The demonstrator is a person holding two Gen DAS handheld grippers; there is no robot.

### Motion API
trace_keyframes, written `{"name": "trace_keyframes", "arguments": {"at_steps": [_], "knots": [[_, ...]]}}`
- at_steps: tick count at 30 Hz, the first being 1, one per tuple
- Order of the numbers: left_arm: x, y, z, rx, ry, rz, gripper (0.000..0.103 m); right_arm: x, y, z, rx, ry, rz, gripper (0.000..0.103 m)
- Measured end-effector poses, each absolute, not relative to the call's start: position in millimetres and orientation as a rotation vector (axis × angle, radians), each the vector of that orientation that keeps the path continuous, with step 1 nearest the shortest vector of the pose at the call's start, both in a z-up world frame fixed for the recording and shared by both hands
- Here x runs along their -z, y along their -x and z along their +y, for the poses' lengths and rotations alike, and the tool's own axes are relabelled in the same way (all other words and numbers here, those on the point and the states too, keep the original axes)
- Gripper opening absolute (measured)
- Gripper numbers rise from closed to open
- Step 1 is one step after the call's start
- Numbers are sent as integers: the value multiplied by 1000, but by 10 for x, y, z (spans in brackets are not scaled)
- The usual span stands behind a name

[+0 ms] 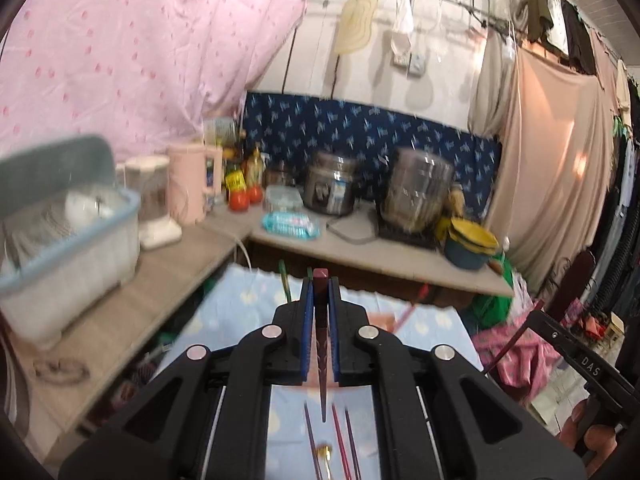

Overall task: Organize utensils
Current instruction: 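Lift both chopsticks and lower them into the pink caddy, then open both tools and move them back to the remaining chopsticks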

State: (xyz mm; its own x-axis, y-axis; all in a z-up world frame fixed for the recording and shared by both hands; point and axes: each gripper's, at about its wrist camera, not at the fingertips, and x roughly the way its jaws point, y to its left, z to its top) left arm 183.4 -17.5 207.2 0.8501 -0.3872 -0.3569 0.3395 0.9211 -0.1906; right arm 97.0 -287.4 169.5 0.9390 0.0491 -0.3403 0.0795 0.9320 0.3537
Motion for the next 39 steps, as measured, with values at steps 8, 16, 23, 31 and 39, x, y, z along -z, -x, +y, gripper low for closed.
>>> {"name": "trace_keyframes", "arguments": {"at_steps": [8, 16, 23, 31, 39], "knots": [[-2521, -2444, -344, 352, 136, 303, 7, -2190, -1685, -2986, 16, -374, 254, 7], [-2337, -2981, -488, 338, 138, 332, 7, -2174, -2403, -3007, 15, -385, 249, 7], [-1850, -3251, -481, 321, 145, 439, 7, -1603, -2791, -2894, 10, -383, 386, 7], [-1480, -3385, -445, 304, 164, 520, 8, -1172, -2932, -2929, 36, -390, 481, 10], [-1318, -3167, -423, 242, 117, 532, 43, -1128, -2678, -2918, 90, -367, 469, 42]]}}
